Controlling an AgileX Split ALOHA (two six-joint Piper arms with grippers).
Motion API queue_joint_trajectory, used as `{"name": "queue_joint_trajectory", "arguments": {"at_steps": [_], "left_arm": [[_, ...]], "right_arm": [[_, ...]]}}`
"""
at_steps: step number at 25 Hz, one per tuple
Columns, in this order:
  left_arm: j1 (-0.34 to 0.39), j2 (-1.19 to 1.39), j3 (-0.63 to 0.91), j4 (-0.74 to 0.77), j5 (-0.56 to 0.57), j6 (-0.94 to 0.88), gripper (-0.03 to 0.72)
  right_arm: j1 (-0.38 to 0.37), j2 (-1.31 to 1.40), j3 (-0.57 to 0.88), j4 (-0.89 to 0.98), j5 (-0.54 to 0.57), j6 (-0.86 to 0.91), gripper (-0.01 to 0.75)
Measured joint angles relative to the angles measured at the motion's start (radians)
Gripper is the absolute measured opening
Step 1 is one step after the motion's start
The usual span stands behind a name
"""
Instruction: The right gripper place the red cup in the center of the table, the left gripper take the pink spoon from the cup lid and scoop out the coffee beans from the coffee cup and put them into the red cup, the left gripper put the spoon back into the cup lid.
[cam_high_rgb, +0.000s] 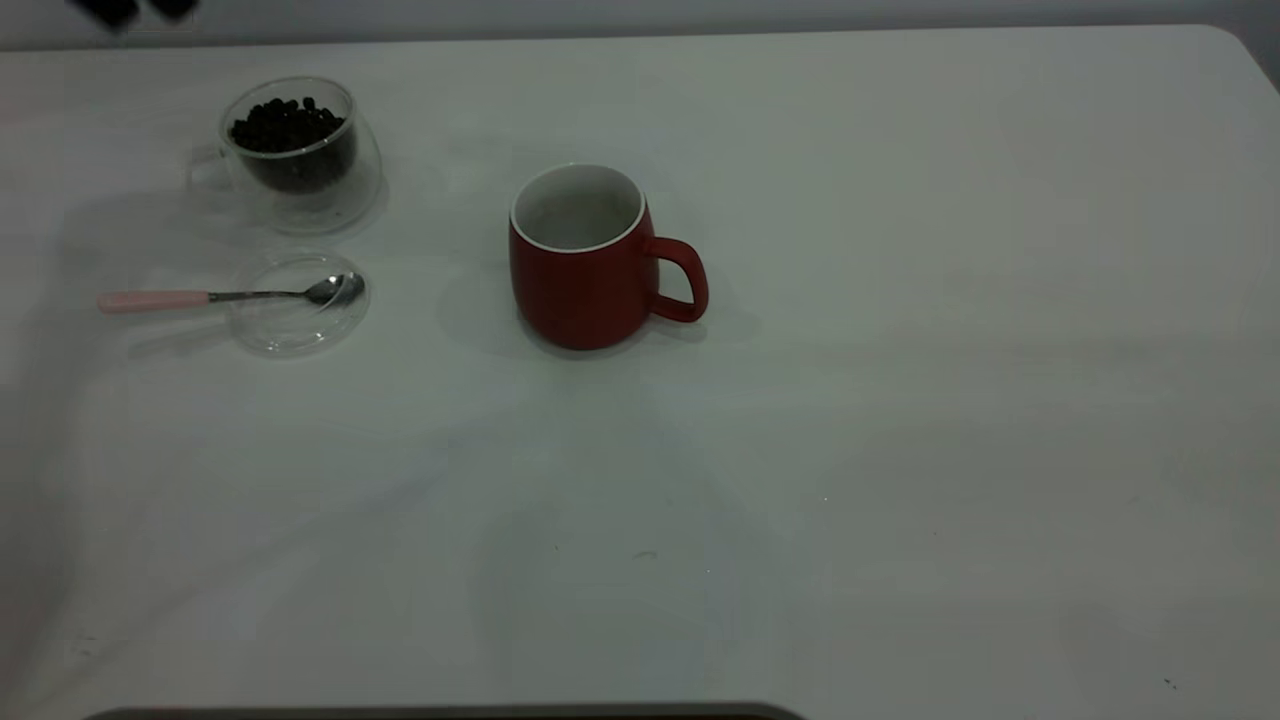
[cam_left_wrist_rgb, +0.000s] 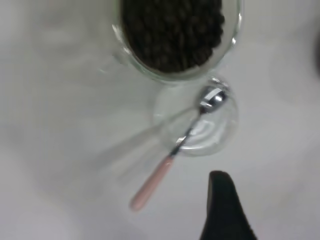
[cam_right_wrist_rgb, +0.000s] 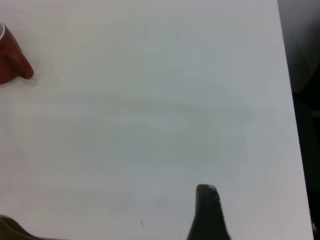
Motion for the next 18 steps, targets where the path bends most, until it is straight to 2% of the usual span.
{"name": "queue_joint_trajectory", "arguments": {"at_steps": [4, 9, 13, 18], "left_arm": [[-0.101, -0.092, -0.007, 0.191, 0.0, -0.145, 0.517], [-0.174, -0.235, 0.023, 0.237, 0.0, -0.224, 0.517], [-0.206, -0.407, 0.201, 0.238, 0.0, -0.257, 0.517], [-0.205, -0.665, 0.479, 0.27, 0.0, -0.374, 0.517]], "right_arm": [[0.0, 0.0, 0.0, 0.0, 0.0, 0.0, 0.591], [0.0, 0.0, 0.0, 0.0, 0.0, 0.0, 0.591], [0.0, 0.0, 0.0, 0.0, 0.0, 0.0, 0.591], [0.0, 0.0, 0.0, 0.0, 0.0, 0.0, 0.591]]}}
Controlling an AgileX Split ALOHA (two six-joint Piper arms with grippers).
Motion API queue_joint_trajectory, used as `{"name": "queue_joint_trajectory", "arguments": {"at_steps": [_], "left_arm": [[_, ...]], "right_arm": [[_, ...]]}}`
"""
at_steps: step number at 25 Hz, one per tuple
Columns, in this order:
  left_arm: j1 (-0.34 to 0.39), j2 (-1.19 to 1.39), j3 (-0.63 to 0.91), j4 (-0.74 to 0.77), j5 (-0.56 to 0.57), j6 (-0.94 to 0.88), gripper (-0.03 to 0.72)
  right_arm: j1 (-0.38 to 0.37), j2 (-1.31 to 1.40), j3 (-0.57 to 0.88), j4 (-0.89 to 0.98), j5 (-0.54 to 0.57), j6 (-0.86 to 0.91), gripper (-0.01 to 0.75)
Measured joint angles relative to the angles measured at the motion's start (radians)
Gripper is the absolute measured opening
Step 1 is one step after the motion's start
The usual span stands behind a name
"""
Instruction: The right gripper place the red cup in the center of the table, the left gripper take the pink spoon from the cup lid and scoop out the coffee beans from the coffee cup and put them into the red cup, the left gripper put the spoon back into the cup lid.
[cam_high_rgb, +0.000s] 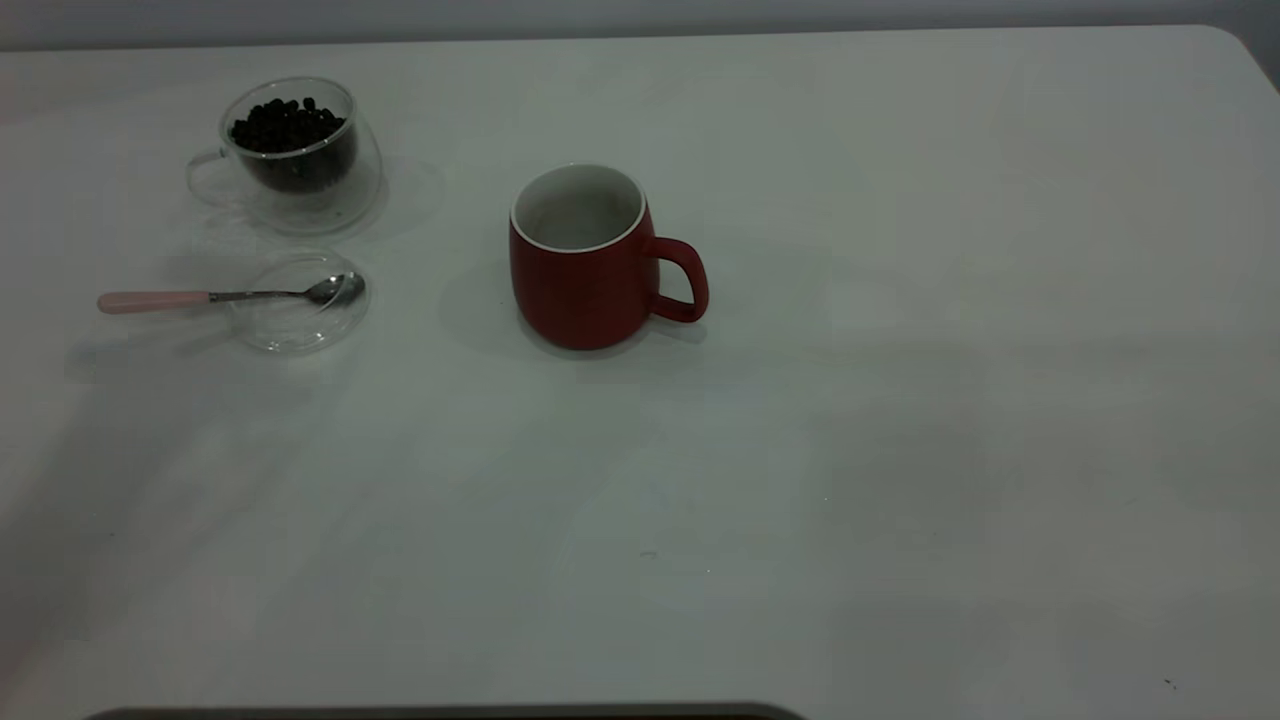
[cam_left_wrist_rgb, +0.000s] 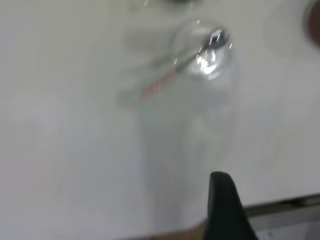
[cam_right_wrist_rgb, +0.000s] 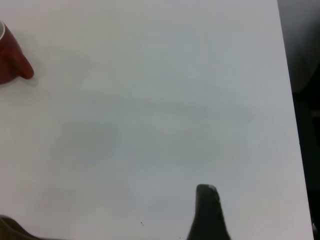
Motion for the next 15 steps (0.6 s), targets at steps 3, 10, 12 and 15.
{"name": "queue_joint_trajectory", "arguments": {"at_steps": [3, 10, 12, 15], "left_arm": [[0.0, -0.137, 0.128, 0.031, 0.0, -0.1, 0.517], [0.0, -0.367, 0.284, 0.049, 0.0, -0.247, 0.517], [0.0, -0.436, 0.329, 0.049, 0.0, -0.247, 0.517], [0.0, -0.555, 0.418, 0.048, 0.0, -0.215, 0.517]], "right_arm": [[0.0, 0.0, 0.0, 0.0, 0.0, 0.0, 0.591], [0.0, 0.0, 0.0, 0.0, 0.0, 0.0, 0.591], [0.0, 0.0, 0.0, 0.0, 0.0, 0.0, 0.591], [0.0, 0.0, 0.0, 0.0, 0.0, 0.0, 0.591]]}}
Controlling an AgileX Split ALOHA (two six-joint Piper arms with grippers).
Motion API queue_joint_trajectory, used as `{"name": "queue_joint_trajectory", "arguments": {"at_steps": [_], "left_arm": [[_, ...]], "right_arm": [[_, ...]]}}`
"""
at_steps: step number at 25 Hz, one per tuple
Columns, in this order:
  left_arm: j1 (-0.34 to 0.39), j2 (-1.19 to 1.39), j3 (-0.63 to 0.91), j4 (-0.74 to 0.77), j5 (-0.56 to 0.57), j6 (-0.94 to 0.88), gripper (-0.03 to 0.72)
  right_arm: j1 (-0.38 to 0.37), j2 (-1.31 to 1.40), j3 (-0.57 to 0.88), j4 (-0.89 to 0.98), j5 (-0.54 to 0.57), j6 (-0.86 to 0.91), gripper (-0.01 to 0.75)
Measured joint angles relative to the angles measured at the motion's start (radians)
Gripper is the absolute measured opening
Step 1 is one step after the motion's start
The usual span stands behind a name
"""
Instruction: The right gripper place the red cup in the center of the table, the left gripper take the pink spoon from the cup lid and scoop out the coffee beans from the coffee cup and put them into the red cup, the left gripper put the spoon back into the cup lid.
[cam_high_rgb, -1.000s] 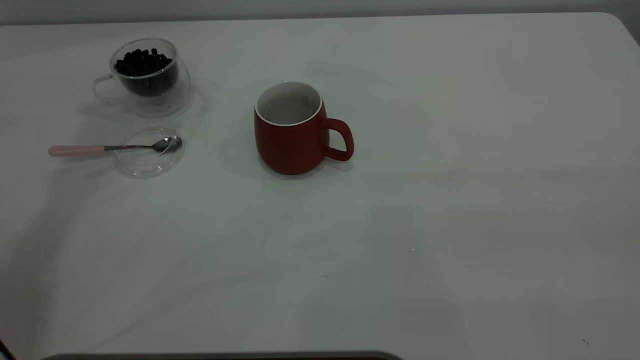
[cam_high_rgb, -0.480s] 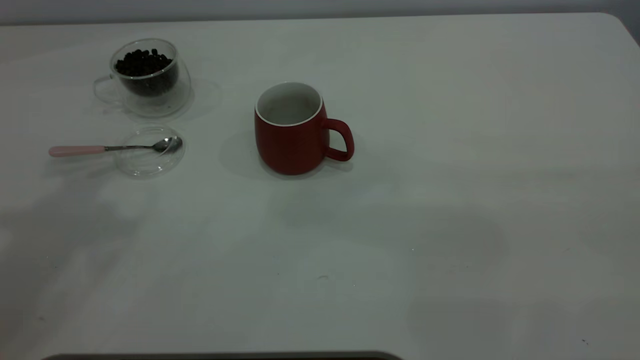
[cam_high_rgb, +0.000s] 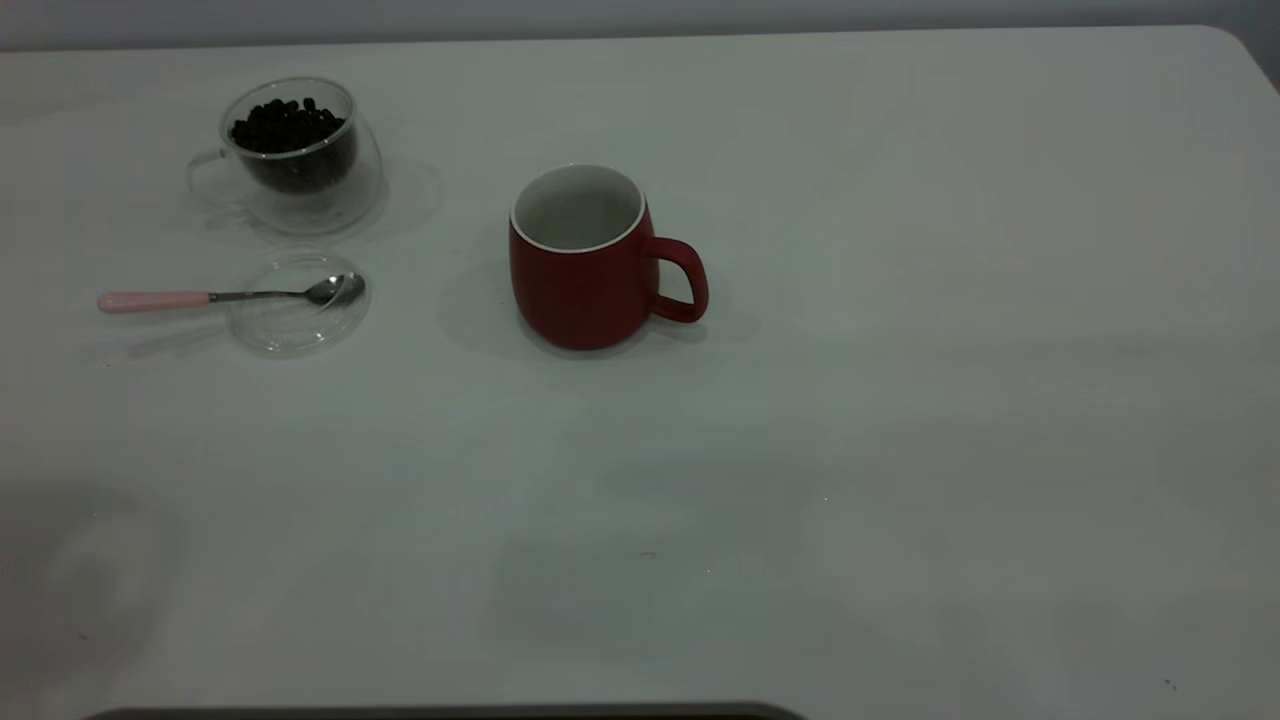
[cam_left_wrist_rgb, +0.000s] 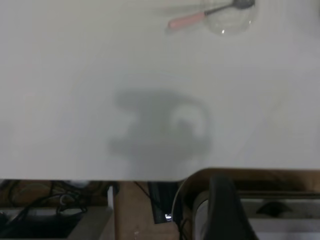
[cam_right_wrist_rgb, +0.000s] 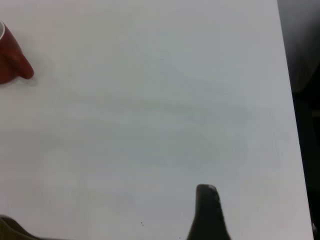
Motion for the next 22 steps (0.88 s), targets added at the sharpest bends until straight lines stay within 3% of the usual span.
{"name": "queue_joint_trajectory", "arguments": {"at_steps": [8, 12, 22], "left_arm": [[0.008, -0.398, 0.329, 0.001, 0.0, 0.022, 0.517], [0.099, -0.585, 0.444, 0.002, -0.003, 0.053, 0.517], [0.219, -0.857, 0.503, -0.159, -0.03, 0.27, 0.517]], "right_arm": [[0.0, 0.0, 0.0, 0.0, 0.0, 0.0, 0.591], [0.0, 0.0, 0.0, 0.0, 0.0, 0.0, 0.591], [0.0, 0.0, 0.0, 0.0, 0.0, 0.0, 0.591]]}}
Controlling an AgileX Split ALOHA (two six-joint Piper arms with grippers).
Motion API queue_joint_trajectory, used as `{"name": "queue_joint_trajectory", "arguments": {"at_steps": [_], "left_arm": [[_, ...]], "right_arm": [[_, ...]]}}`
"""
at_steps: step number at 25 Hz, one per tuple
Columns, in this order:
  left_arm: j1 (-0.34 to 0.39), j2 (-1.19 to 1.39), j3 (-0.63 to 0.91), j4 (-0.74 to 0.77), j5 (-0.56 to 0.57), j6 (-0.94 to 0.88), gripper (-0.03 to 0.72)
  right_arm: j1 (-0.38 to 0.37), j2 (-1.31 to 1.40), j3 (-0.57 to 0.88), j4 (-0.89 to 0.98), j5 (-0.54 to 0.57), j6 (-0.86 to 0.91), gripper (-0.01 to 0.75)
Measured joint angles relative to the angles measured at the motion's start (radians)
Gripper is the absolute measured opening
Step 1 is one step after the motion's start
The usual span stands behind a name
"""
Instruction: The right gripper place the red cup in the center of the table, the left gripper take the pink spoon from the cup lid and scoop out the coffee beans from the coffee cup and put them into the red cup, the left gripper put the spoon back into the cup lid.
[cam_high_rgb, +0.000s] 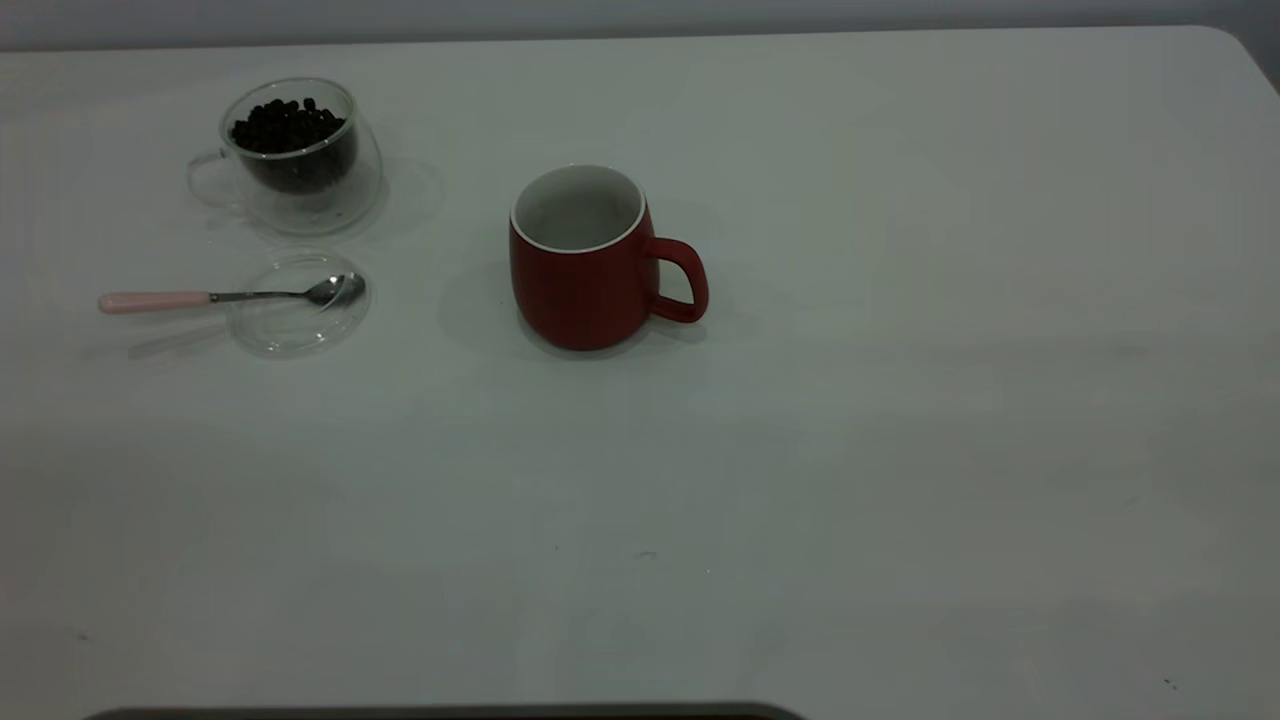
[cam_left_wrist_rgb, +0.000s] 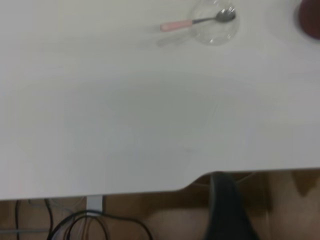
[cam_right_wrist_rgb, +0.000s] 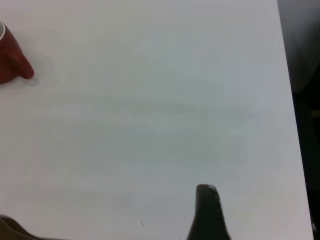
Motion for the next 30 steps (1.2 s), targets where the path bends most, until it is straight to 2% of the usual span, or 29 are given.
{"name": "queue_joint_trajectory", "arguments": {"at_steps": [12, 30], "left_arm": [[0.004, -0.18, 0.057, 0.008, -0.01, 0.007, 0.517], [0.001, -0.184, 0.059, 0.01, -0.007, 0.008, 0.517]], "right_arm": [[0.0, 0.0, 0.0, 0.0, 0.0, 0.0, 0.591], [0.0, 0.0, 0.0, 0.0, 0.0, 0.0, 0.591]]}}
